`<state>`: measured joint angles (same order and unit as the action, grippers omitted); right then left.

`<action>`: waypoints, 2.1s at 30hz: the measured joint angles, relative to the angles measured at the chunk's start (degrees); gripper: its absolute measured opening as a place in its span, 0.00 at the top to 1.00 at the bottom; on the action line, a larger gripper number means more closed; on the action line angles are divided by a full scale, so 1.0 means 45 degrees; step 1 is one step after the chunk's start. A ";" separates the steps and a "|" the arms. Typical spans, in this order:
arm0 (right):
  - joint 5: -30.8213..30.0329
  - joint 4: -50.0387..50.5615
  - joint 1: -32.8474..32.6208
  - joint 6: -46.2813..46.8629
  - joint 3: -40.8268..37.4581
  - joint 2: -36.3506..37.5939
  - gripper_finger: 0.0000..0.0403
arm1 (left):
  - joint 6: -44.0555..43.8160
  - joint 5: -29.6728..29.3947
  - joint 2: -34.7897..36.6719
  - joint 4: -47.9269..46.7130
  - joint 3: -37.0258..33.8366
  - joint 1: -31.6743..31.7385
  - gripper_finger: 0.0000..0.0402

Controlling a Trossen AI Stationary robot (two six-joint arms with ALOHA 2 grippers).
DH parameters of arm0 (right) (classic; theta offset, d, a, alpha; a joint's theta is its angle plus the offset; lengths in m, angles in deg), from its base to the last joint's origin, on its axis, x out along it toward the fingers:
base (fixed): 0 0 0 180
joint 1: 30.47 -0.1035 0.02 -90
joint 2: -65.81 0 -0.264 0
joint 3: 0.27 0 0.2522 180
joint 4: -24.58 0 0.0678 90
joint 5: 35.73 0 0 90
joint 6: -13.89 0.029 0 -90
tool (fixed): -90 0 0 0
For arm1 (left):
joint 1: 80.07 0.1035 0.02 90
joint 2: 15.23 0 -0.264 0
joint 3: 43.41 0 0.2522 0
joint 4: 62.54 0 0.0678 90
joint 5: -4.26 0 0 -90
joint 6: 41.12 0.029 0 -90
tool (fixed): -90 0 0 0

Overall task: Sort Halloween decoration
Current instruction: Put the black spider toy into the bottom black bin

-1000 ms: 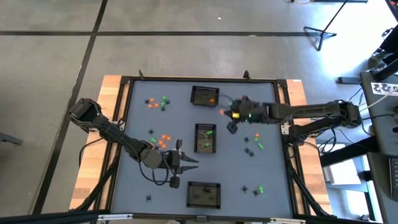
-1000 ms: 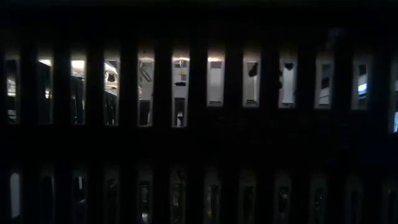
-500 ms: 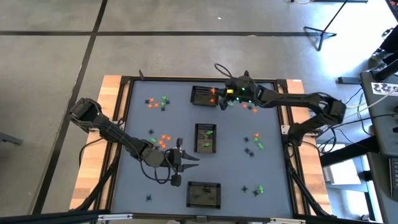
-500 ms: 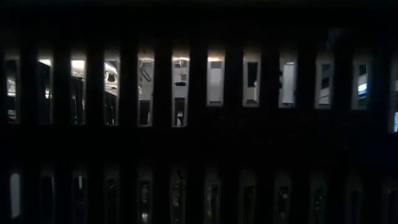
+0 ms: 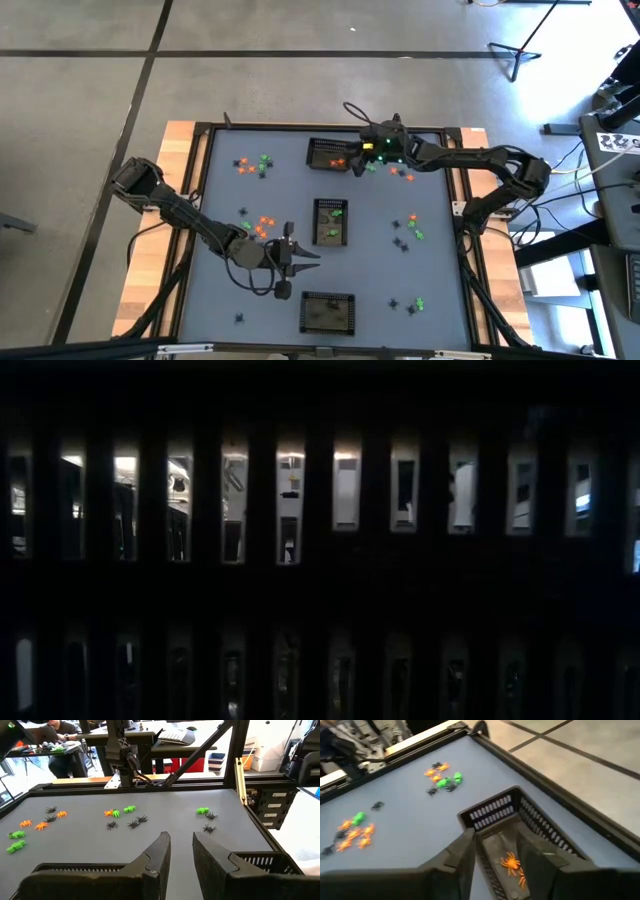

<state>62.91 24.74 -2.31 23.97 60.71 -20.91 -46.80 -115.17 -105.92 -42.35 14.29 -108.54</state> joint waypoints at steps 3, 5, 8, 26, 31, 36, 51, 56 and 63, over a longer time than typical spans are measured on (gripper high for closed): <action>0.1200 0.0024 -0.0015 0.0142 0.0000 0.0262 0.62 | -0.0051 -0.0010 0.0000 -0.0151 0.0000 -0.0014 0.81; 0.2050 0.0029 -0.0076 0.0338 0.0000 0.0698 0.62 | -0.0173 -0.0009 0.0067 -0.0539 0.0000 -0.0024 0.81; 0.2539 0.0222 -0.0521 0.0485 0.0000 0.1514 0.64 | -0.1041 -0.0010 0.0566 -0.2045 0.0063 -0.0044 0.81; -0.2665 0.3996 -0.7315 -0.1005 -0.0010 0.4895 0.70 | -0.7648 0.0032 0.2254 -1.4310 0.3527 -0.1812 0.81; -0.4525 0.3429 -0.9213 -0.0974 -0.0015 0.4581 0.70 | -0.9418 0.0682 0.2264 -1.5718 0.3876 -0.2538 0.81; -0.6057 0.3157 -1.0805 -0.0977 -0.0016 0.4545 0.70 | -1.1990 0.1230 0.2107 -1.6973 0.3716 -0.3344 0.81; -0.8024 0.0779 -1.1754 0.0231 -0.2866 0.4657 0.70 | -1.5085 0.2195 0.0360 -1.7339 0.3696 -0.5101 0.81; -0.8028 0.0604 -1.1757 0.0073 -0.2866 0.4667 0.70 | -1.5081 0.2468 -0.0317 -1.7339 0.3696 -0.5139 0.81; -0.8028 0.0650 -1.1757 0.0073 -0.2866 0.4667 0.70 | -1.5081 0.4465 -0.1234 -1.7141 0.3691 -0.5037 0.81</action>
<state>26.79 27.67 -55.21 24.30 47.82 0.09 -114.66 -95.07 -111.48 -119.49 30.91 -131.21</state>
